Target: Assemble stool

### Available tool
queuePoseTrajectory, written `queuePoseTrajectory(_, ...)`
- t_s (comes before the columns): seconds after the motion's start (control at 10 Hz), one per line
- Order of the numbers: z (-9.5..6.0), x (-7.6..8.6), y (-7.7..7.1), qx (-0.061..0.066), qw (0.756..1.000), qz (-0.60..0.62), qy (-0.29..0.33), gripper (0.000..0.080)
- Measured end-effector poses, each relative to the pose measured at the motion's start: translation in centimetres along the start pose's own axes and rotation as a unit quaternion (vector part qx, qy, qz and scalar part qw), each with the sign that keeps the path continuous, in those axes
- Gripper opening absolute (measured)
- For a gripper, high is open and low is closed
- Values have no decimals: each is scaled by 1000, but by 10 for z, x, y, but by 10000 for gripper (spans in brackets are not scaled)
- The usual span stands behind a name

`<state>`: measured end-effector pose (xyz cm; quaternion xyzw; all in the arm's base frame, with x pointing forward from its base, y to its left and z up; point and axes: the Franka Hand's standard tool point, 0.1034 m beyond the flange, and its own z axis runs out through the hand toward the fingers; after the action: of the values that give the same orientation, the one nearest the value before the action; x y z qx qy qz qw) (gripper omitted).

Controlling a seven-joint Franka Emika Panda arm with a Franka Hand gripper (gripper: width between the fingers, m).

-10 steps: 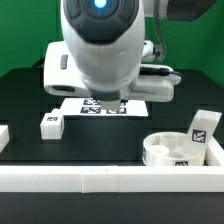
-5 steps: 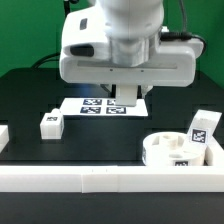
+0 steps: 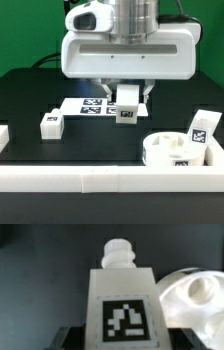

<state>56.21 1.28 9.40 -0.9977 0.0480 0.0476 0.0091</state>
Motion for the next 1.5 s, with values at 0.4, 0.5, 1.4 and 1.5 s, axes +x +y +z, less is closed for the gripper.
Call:
queuePoseTrajectory(0.4, -18, 18, -22, 3, 980, -10, 199, 337)
queuePoseTrajectory(0.5, -17, 17, -19, 0, 971, -12, 240, 337)
queuePoseTrajectory(1.4, -12, 42, -30, -11, 938, -54, 342, 337)
queuePoseTrajectory(1.5, -12, 42, -30, -12, 938, -55, 341, 337)
